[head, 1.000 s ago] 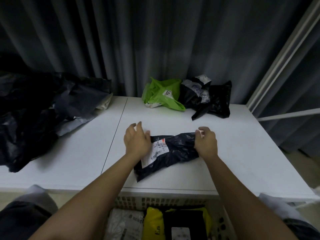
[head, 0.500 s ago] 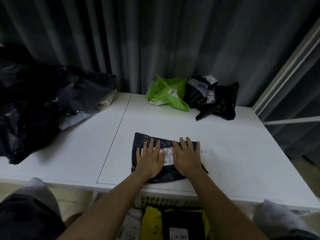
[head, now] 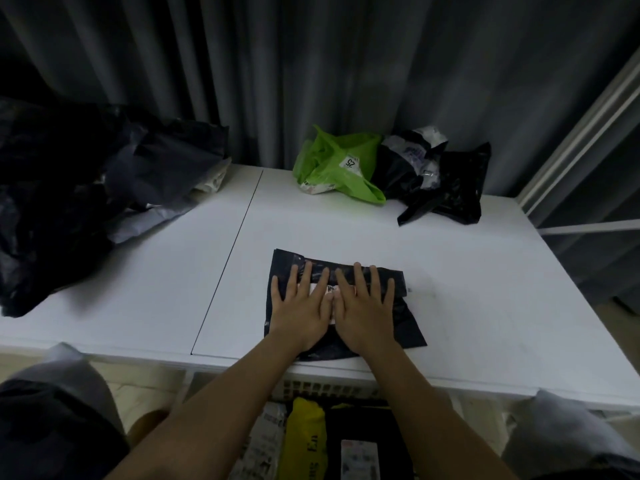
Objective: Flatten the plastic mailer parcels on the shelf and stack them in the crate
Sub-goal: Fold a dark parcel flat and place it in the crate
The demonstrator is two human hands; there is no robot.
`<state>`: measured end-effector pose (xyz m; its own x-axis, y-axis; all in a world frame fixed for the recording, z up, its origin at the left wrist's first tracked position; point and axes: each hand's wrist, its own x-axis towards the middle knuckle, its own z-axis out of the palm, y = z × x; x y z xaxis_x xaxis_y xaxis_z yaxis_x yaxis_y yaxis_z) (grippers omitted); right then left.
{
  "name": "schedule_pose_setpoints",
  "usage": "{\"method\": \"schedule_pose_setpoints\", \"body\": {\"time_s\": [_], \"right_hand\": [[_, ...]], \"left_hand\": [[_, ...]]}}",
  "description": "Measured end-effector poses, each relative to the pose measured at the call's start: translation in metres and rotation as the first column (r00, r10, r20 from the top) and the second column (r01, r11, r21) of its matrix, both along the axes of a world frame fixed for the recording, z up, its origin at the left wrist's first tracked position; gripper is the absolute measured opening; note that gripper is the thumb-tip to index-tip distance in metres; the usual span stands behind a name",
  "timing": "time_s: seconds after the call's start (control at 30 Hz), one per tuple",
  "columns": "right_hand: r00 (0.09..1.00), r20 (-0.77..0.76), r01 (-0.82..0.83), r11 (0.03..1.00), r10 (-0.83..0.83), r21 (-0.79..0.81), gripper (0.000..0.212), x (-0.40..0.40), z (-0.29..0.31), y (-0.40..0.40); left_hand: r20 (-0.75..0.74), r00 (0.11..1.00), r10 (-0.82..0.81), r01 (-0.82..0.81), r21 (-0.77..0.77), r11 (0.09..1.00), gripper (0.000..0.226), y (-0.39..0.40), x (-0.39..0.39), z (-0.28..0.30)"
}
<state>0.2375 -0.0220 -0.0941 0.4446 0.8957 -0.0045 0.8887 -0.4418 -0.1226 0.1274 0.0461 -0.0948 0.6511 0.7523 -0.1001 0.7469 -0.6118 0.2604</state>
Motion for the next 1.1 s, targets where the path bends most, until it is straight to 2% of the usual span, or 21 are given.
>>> {"method": "schedule_pose_setpoints", "body": {"time_s": [0.23, 0.43, 0.53, 0.6, 0.67, 0.73, 0.87, 0.97, 1.03, 1.07, 1.1], "right_hand": [[1.000, 0.001, 0.017, 0.998, -0.017, 0.066, 0.070, -0.003, -0.012, -0.006], [0.999, -0.004, 0.033, 0.999, -0.033, 0.020, 0.069, -0.002, -0.012, -0.006], [0.986, -0.088, 0.159, 0.967, -0.144, 0.199, 0.067, 0.005, -0.001, -0.012], [0.924, -0.233, 0.358, 0.899, -0.304, 0.251, 0.061, 0.019, 0.010, -0.019], [0.799, -0.434, 0.522, 0.838, -0.416, 0.159, 0.057, 0.040, 0.019, -0.023], [0.706, -0.570, 0.560, 0.824, -0.419, 0.088, 0.058, 0.060, 0.025, -0.025], [0.606, -0.721, 0.562, 0.822, -0.336, 0.089, 0.052, 0.075, 0.031, -0.021], [0.625, -0.722, 0.605, 0.769, -0.297, 0.208, 0.042, 0.083, 0.038, -0.017], [0.625, -0.727, 0.615, 0.753, -0.285, 0.233, 0.039, 0.084, 0.043, -0.016], [0.645, -0.704, 0.606, 0.760, -0.297, 0.234, 0.039, 0.082, 0.044, -0.016], [0.705, -0.634, 0.574, 0.782, -0.319, 0.245, 0.040, 0.077, 0.045, -0.015]], "left_hand": [[-0.009, 1.000, 0.010, -0.009, 0.044, 0.999, 0.055, -0.003, -0.001, -0.007], [-0.013, 1.000, 0.028, -0.027, 0.048, 0.998, 0.056, -0.007, -0.003, -0.005], [-0.024, 0.999, 0.025, -0.024, 0.048, 0.999, 0.056, -0.006, -0.003, -0.006], [-0.025, 1.000, 0.015, -0.014, 0.042, 0.999, 0.056, -0.004, -0.004, -0.005], [-0.032, 0.999, -0.011, 0.012, 0.032, 0.999, 0.057, -0.004, -0.004, -0.004], [-0.038, 0.998, -0.050, 0.051, 0.033, 0.998, 0.060, -0.003, -0.005, -0.005], [-0.066, 0.989, -0.132, 0.136, 0.059, 0.989, 0.073, 0.005, -0.011, -0.009], [-0.068, 0.986, -0.151, 0.156, 0.080, 0.984, 0.066, 0.005, -0.013, -0.009], [-0.069, 0.985, -0.157, 0.163, 0.092, 0.982, 0.064, 0.004, -0.014, -0.009], [-0.068, 0.985, -0.156, 0.162, 0.095, 0.982, 0.064, 0.004, -0.014, -0.008], [-0.070, 0.986, -0.154, 0.160, 0.096, 0.982, 0.064, 0.003, -0.014, -0.009]]}}
